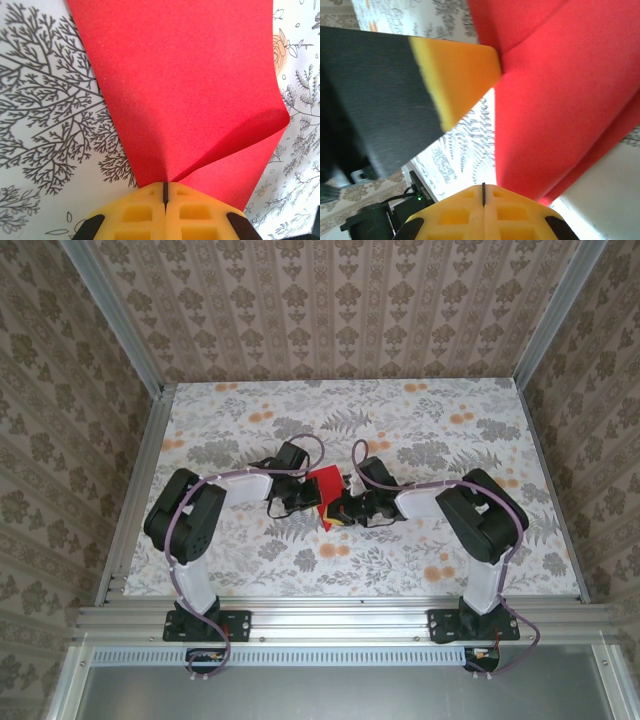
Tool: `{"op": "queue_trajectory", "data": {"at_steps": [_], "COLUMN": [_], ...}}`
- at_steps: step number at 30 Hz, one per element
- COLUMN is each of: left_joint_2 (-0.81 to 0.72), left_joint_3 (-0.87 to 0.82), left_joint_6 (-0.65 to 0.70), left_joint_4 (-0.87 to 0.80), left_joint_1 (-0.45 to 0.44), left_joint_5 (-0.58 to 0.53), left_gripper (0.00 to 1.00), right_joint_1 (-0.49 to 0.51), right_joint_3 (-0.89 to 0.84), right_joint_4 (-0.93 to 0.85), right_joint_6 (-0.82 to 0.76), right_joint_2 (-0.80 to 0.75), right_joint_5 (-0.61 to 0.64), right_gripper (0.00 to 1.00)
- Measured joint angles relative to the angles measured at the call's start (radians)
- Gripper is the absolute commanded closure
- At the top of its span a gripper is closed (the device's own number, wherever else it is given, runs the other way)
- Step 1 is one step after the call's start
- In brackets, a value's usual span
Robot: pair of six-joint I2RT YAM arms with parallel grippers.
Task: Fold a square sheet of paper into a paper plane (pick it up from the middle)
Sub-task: Third fold the triangle at the center of the table.
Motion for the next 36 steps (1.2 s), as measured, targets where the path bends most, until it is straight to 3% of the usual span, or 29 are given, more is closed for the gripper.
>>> {"op": "queue_trajectory", "data": {"at_steps": [22,36], "left_joint_2": [0.001,0.002], "left_joint_3": [0.008,0.013], "left_joint_6": [0.001,0.004], "left_joint_4": [-0.012,-0.021], "left_joint_1": [-0.009,-0.014], "left_joint_5": [-0.021,-0.034], "left_gripper": [1.00,1.00], "right_joint_1": [0.005,0.079], "right_joint_3": [0.000,0.077], "right_joint_4": [0.036,-0.247], "right_joint_6": [-0.023,-0.193], "right_joint_2": [0.060,0.003], "right_joint_5": [-0.025,0.078], "right_gripper": [0.96,0.96]}}
